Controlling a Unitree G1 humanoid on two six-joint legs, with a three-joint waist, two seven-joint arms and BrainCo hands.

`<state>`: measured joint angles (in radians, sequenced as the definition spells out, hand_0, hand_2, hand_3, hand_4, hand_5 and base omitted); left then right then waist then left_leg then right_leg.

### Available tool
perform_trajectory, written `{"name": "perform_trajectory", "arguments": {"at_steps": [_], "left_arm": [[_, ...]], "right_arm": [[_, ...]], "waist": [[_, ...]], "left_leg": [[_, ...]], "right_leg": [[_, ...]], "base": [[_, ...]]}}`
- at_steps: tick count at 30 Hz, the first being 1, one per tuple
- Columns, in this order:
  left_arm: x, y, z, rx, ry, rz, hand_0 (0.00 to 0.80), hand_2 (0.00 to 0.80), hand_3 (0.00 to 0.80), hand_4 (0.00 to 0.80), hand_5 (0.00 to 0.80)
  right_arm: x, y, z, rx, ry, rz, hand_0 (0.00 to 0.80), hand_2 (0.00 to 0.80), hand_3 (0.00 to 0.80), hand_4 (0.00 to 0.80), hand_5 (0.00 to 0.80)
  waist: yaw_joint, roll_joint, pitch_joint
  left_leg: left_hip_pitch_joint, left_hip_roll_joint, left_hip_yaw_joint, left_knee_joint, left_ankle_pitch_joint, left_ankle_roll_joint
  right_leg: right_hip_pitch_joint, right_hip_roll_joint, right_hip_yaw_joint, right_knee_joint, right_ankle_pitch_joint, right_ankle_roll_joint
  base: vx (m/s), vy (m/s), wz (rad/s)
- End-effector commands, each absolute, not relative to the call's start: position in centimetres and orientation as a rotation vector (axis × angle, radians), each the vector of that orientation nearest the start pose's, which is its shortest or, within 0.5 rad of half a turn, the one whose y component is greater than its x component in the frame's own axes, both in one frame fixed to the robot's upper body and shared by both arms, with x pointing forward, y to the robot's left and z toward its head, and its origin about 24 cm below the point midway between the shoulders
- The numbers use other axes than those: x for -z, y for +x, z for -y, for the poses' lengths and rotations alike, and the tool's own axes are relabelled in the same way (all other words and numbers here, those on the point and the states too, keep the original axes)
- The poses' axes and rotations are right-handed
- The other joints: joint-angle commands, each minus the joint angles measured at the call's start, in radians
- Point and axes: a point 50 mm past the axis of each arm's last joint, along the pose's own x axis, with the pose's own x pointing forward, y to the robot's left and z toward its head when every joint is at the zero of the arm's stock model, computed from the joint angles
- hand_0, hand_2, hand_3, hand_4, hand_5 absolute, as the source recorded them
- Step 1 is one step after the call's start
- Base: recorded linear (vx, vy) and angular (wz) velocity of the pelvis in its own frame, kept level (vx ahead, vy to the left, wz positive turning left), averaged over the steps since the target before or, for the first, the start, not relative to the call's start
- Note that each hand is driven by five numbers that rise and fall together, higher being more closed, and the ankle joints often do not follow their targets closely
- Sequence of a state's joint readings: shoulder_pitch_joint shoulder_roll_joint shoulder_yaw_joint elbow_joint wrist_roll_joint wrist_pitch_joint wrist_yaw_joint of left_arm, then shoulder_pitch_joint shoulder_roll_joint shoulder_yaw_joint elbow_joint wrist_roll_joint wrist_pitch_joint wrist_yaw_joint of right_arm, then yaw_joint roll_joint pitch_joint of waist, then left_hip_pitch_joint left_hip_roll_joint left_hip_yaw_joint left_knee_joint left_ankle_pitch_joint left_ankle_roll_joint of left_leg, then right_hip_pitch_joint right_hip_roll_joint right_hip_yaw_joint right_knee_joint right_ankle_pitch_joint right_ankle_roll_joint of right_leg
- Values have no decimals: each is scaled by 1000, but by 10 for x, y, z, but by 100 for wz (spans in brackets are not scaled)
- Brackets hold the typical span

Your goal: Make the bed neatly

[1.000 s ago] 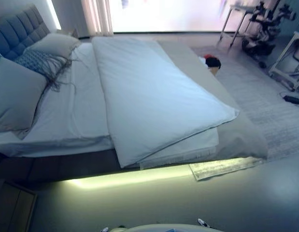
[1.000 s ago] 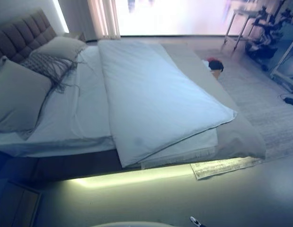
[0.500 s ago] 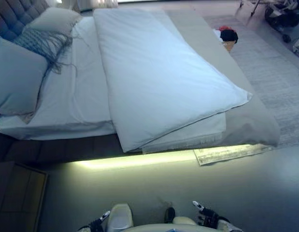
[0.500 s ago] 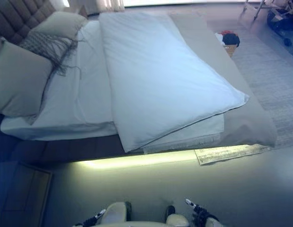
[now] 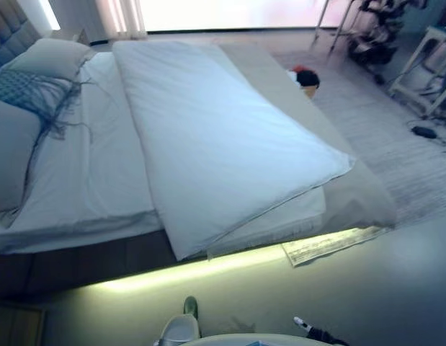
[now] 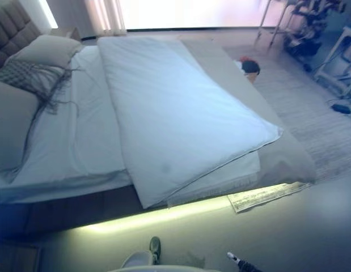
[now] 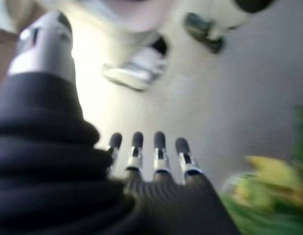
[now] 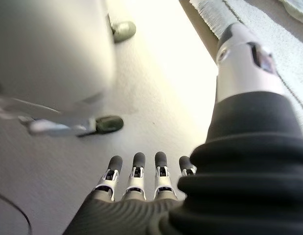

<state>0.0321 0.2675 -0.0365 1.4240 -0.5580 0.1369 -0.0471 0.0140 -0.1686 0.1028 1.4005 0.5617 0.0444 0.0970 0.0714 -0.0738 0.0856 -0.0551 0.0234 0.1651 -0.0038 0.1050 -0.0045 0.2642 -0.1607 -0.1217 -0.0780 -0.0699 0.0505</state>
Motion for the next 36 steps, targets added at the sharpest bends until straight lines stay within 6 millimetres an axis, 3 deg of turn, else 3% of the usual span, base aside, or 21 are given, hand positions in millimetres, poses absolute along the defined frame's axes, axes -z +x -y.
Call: {"name": "perform_trajectory", "arguments": {"at_steps": [1, 4, 6, 13, 14, 15, 16, 18, 19, 20, 23, 25, 27, 34, 36], "left_arm": [[171, 15, -238, -460, -237, -1534, 0, 0, 0, 0, 0], [171, 22, -240, -451, -241, -1522, 0, 0, 0, 0, 0], [171, 20, -239, -446, -243, -1528, 0, 0, 0, 0, 0], [171, 11, -239, -418, -229, -1558, 0, 0, 0, 0, 0], [171, 12, -240, -413, -220, -1558, 0, 0, 0, 0, 0], [170, 15, -242, -405, -205, -1552, 0, 0, 0, 0, 0], [169, 20, -245, -395, -189, -1545, 0, 0, 0, 0, 0], [168, 25, -249, -371, -139, -1542, 0, 0, 0, 0, 0], [167, 27, -251, -367, -128, -1540, 0, 0, 0, 0, 0], [166, 31, -255, -369, -119, -1530, 0, 0, 0, 0, 0], [164, 41, -258, -373, -118, -1504, 0, 0, 0, 0, 0], [164, 45, -258, -369, -121, -1492, 0, 0, 0, 0, 0], [163, 53, -258, -374, -143, -1462, 0, 0, 0, 0, 0], [169, 40, -241, -359, -151, -1496, 0, 0, 0, 0, 0], [170, 38, -239, -373, -155, -1500, 0, 0, 0, 0, 0]], "right_arm": [[168, 66, 233, 351, 289, -1291, 0, 0, 0, 0, 0], [167, 75, 230, 322, 296, -1262, 0, 0, 0, 0, 0], [167, 76, 228, 309, 316, -1245, 0, 0, 0, 0, 0], [167, 73, 232, 369, 297, -1262, 0, 0, 0, 0, 0], [167, 71, 233, 378, 292, -1271, 0, 0, 0, 0, 0], [168, 68, 234, 393, 292, -1279, 0, 0, 0, 0, 0], [168, 67, 234, 404, 304, -1273, 0, 0, 0, 0, 0], [167, 68, 235, 401, 332, -1248, 0, 0, 0, 0, 0], [167, 70, 235, 391, 333, -1241, 0, 0, 0, 0, 0], [166, 74, 234, 379, 332, -1232, 0, 0, 0, 0, 0], [165, 82, 233, 355, 346, -1212, 0, 0, 0, 0, 0], [164, 87, 231, 339, 352, -1201, 0, 0, 0, 0, 0], [163, 95, 229, 323, 351, -1190, 0, 0, 0, 0, 0], [163, 94, 228, 326, 351, -1191, 0, 0, 0, 0, 0], [163, 94, 228, 323, 334, -1194, 0, 0, 0, 0, 0]], "waist": [[30, 74, -19], [29, 78, -15], [31, 72, -19], [24, 47, -41], [23, 42, -46], [21, 34, -50], [14, 28, -52], [-15, 41, -44], [-28, 51, -37], [-46, 66, -28], [-62, 80, -7], [-76, 69, 8], [-86, 66, 23], [-68, 45, -11], [-80, 41, -20]], "left_leg": [[-198, 101, -62, 97, 27, -114], [-258, 126, -42, 180, 27, -122], [-256, 129, -30, 203, 7, -115], [-230, 86, -12, 264, -89, -56], [-220, 74, -9, 252, -97, -43], [-202, 50, -4, 230, -107, -22], [-163, 19, -2, 193, -111, 1], [-78, -9, -19, 107, -106, 28], [-45, -11, -27, 77, -103, 33], [-12, -7, -31, 42, -98, 34], [31, 3, -32, 2, -86, 16], [55, -17, -51, -22, -98, 7], [76, -25, -58, -27, -125, 11], [114, -25, -63, 4, -151, 6], [119, -10, -25, 48, -176, -6]], "right_leg": [[94, 34, -4, 55, -124, 38], [90, 21, -11, 72, -139, 47], [95, -4, -27, 71, -127, 71], [90, -62, -24, 127, -100, 114], [84, -70, -22, 150, -82, 114], [65, -92, -17, 219, -12, 122], [4, -120, -3, 322, 105, 133], [-151, -101, 34, 478, 192, 123], [-220, -87, 38, 513, 185, 109], [-297, -44, 27, 503, 148, 84], [-330, 8, -20, 360, 65, 45], [-385, 28, -19, 175, 140, 71], [-441, 38, -9, 156, 186, 79], [-286, 58, -41, 103, 126, 51], [-271, 62, -48, 99, 111, 36]], "base": [[157, 72, 13], [176, 99, 6], [195, 124, -3], [196, 193, 0], [173, 186, 5], [167, 188, 9], [168, 198, 9], [180, 192, 20], [170, 144, 33], [116, 55, 44], [87, -80, 26], [80, -180, 16], [13, -142, 6], [134, -131, 31], [176, -35, 5]]}}
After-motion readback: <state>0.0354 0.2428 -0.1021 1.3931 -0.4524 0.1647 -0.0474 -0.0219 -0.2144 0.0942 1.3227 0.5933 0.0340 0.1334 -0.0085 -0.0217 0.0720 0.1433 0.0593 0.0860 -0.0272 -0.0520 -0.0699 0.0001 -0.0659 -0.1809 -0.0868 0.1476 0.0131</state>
